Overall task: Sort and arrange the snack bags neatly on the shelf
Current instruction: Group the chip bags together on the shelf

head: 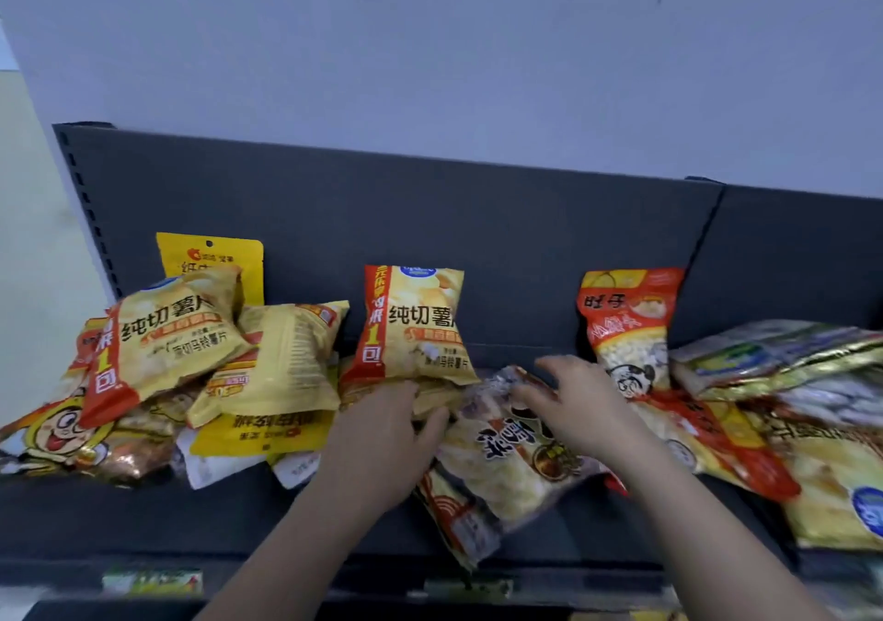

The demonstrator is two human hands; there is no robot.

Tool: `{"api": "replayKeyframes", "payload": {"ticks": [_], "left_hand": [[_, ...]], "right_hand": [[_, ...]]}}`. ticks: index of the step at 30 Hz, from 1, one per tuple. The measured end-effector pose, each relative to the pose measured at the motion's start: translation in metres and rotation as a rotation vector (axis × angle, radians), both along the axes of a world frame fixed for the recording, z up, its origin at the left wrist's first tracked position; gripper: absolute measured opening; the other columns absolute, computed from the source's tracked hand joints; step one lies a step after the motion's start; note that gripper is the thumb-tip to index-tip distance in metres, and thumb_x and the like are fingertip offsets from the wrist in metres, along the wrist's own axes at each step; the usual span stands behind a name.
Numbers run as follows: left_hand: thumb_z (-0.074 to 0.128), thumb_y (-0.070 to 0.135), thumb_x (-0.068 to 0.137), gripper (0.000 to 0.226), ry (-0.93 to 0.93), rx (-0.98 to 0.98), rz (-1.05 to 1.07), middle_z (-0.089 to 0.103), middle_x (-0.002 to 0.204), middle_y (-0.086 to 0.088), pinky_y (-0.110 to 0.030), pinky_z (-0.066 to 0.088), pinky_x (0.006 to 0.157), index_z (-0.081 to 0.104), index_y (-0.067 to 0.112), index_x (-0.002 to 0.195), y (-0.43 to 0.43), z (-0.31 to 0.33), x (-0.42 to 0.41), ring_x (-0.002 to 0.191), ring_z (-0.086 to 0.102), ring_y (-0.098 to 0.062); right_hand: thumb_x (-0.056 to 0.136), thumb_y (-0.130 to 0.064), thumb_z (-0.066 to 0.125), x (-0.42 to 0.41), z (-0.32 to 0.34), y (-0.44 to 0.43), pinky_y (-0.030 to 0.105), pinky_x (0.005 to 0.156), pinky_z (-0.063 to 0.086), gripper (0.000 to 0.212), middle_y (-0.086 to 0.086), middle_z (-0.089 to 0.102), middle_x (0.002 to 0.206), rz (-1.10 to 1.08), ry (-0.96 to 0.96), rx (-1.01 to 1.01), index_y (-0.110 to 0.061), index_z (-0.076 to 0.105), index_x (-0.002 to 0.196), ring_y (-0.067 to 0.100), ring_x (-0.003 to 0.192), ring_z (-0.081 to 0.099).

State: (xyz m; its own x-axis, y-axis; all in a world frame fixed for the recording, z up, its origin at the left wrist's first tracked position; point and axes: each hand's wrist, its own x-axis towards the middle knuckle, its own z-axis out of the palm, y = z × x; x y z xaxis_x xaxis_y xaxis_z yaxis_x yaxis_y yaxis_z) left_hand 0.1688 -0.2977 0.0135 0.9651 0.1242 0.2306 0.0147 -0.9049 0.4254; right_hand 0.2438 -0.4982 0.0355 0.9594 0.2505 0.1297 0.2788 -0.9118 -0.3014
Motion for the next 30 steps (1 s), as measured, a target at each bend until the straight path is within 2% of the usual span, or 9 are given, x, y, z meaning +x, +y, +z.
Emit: {"api": "replayKeyframes", "payload": {"ticks": [2,4,8,11,14,17,21,26,30], "left_hand": [[0.042,0.056,0.095,0.037,0.145,0.022,0.029,0.061,0.093,0.004,-0.03,0.05,0.076,0.056,0.022,0.1,-0.014,-0.017,-0.002,0.09,0.06,-0.016],[0.043,0.057,0.094,0.036,0.268,0.046,0.068,0.055,0.078,0.005,-0.029,0.048,0.065,0.05,0.023,0.086,-0.027,-0.031,-0.005,0.078,0.058,-0.016],[0.048,0.067,0.087,0.046,0.429,-0.074,0.132,0.055,0.066,0.003,-0.028,0.041,0.048,0.045,0.021,0.083,-0.046,-0.059,-0.003,0.057,0.053,-0.012],[0.052,0.07,0.082,0.059,0.422,-0.144,0.173,0.064,0.088,-0.002,-0.031,0.05,0.059,0.052,0.016,0.105,-0.059,-0.072,-0.002,0.074,0.061,-0.014],[0.056,0.069,0.079,0.069,0.395,-0.206,0.218,0.056,0.106,-0.011,-0.029,0.043,0.057,0.043,0.014,0.12,-0.071,-0.077,-0.008,0.086,0.058,-0.021],[0.057,0.066,0.077,0.057,0.374,-0.259,0.195,0.059,0.099,-0.008,-0.031,0.048,0.058,0.048,0.018,0.107,-0.082,-0.078,-0.013,0.08,0.059,-0.021],[0.063,0.046,0.087,0.03,0.293,-0.389,0.133,0.068,0.087,0.004,-0.033,0.051,0.07,0.059,0.02,0.1,-0.098,-0.072,-0.022,0.082,0.062,-0.015],[0.064,0.043,0.088,0.022,0.262,-0.533,0.066,0.069,0.096,0.009,-0.035,0.052,0.082,0.063,0.024,0.099,-0.127,-0.056,-0.035,0.088,0.063,-0.011],[0.064,0.039,0.09,0.015,0.26,-0.588,-0.005,0.07,0.089,0.007,-0.029,0.049,0.072,0.064,0.024,0.09,-0.15,-0.042,-0.042,0.083,0.064,-0.011]], "right_hand": [[0.089,-0.046,0.055,0.008,-0.019,-0.027,0.034,0.075,0.04,0.031,0.007,0.065,0.099,-0.065,0.067,-0.075,-0.015,0.059,0.094,0.028,0.099,0.061],[0.088,-0.047,0.055,0.013,-0.036,-0.049,0.035,0.082,0.046,0.034,0.007,0.065,0.106,-0.114,0.151,-0.107,-0.017,0.058,0.104,0.028,0.103,0.06],[0.088,-0.049,0.056,0.015,-0.056,-0.074,0.037,0.089,0.048,0.042,0.006,0.065,0.113,-0.126,0.259,-0.033,-0.017,0.055,0.115,0.028,0.106,0.06],[0.088,-0.047,0.056,0.015,-0.063,-0.08,0.038,0.087,0.05,0.04,0.007,0.065,0.111,-0.073,0.223,0.011,-0.015,0.055,0.113,0.027,0.103,0.06],[0.09,-0.036,0.059,0.012,-0.06,-0.082,0.038,0.086,0.05,0.034,0.007,0.065,0.109,-0.027,0.217,0.126,-0.011,0.057,0.114,0.027,0.102,0.061],[0.089,-0.026,0.061,0.01,-0.059,-0.091,0.037,0.086,0.05,0.035,0.008,0.064,0.114,-0.025,0.181,0.214,-0.01,0.056,0.12,0.026,0.103,0.06],[0.089,-0.02,0.061,0.003,-0.054,-0.11,0.037,0.082,0.052,0.046,0.007,0.058,0.126,-0.038,0.14,0.317,-0.015,0.051,0.134,0.024,0.106,0.059],[0.091,-0.022,0.059,-0.009,-0.038,-0.142,0.037,0.096,0.047,0.048,0.009,0.05,0.135,-0.039,0.068,0.265,-0.015,0.048,0.138,0.026,0.118,0.052],[0.093,-0.023,0.056,-0.024,-0.025,-0.17,0.039,0.101,0.043,0.047,0.011,0.05,0.134,-0.058,0.001,0.206,-0.016,0.048,0.138,0.028,0.122,0.048]]}}
